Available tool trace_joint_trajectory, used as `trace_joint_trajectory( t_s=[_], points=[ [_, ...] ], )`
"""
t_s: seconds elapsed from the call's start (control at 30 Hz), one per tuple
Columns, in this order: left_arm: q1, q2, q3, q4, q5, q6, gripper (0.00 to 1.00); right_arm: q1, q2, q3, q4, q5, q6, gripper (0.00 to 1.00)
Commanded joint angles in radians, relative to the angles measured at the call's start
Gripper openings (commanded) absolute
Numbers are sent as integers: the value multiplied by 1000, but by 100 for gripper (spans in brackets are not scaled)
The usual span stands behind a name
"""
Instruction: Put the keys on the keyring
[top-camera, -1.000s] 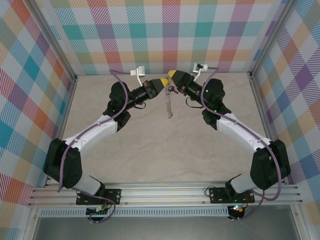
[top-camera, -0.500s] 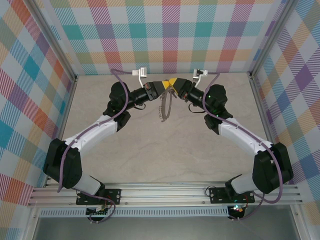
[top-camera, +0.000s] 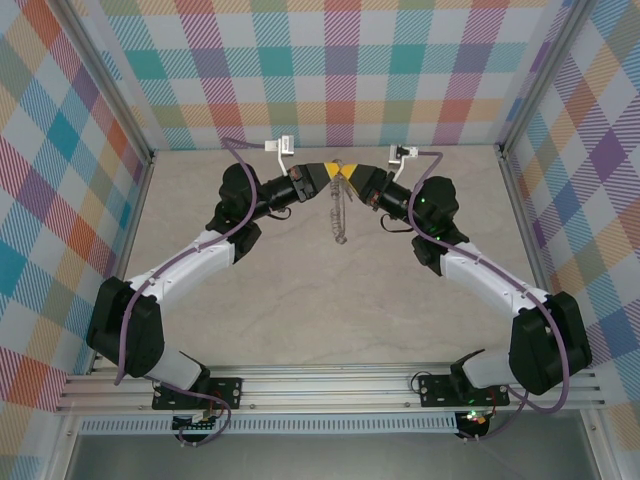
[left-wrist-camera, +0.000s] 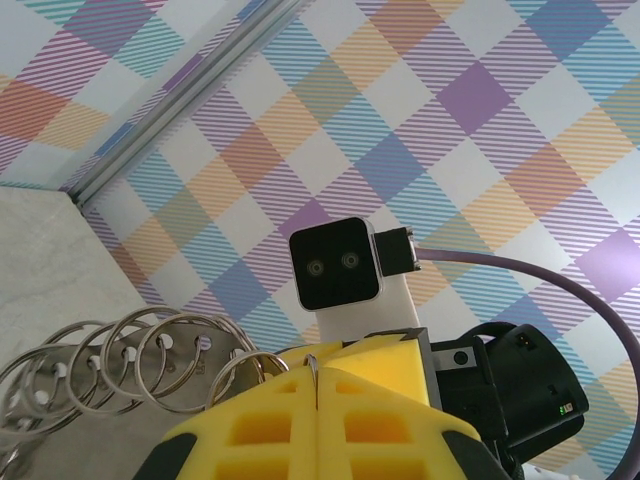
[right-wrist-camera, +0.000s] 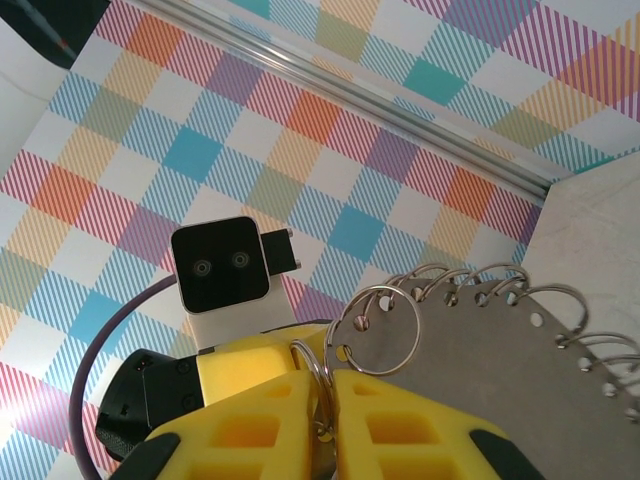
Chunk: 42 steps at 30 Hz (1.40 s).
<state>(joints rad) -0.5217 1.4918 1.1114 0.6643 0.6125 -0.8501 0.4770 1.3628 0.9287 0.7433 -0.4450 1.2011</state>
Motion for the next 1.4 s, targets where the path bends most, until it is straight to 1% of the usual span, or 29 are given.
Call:
trace_joint_trajectory(
  t_s=[0.0, 0.07, 0.13, 0.3, 0.33, 0.4, 0.53, 0.7, 0.8, 0.93, 1.13, 1.37],
  points=[
    [-8, -16, 15, 84, 1, 5, 0, -1, -10, 0, 45, -32, 13, 11],
    [-8, -12, 13, 85, 2, 3, 0, -2, 1, 12, 44, -39, 9, 7],
    [-7, -4, 15, 82, 8, 3, 0, -4, 20, 31, 47, -51, 7, 0],
    [-8, 9, 35, 36, 27, 15, 0, -28, 66, 85, 46, -110, 9, 0],
    [-7, 8, 40, 15, 25, 26, 2, -37, 76, 100, 40, -133, 5, 0],
    [-7, 3, 50, -30, 20, 53, 15, -56, 93, 129, 12, -172, -8, 0],
    [6, -14, 97, -165, 22, 143, 34, -103, 133, 215, -61, -293, -64, 0],
    [48, -16, 169, -311, 61, 226, 45, -144, 193, 353, -212, -454, -170, 0],
    [78, -10, 199, -368, 80, 256, 48, -157, 236, 439, -318, -527, -246, 0],
    [115, 8, 230, -420, 108, 279, 51, -166, 282, 515, -421, -553, -311, 0],
    [130, 34, 252, -431, 133, 281, 52, -166, 322, 521, -374, -579, -277, 0],
    [132, 79, 283, -429, 177, 278, 49, -166, 321, 501, -309, -598, -235, 0]
  ],
)
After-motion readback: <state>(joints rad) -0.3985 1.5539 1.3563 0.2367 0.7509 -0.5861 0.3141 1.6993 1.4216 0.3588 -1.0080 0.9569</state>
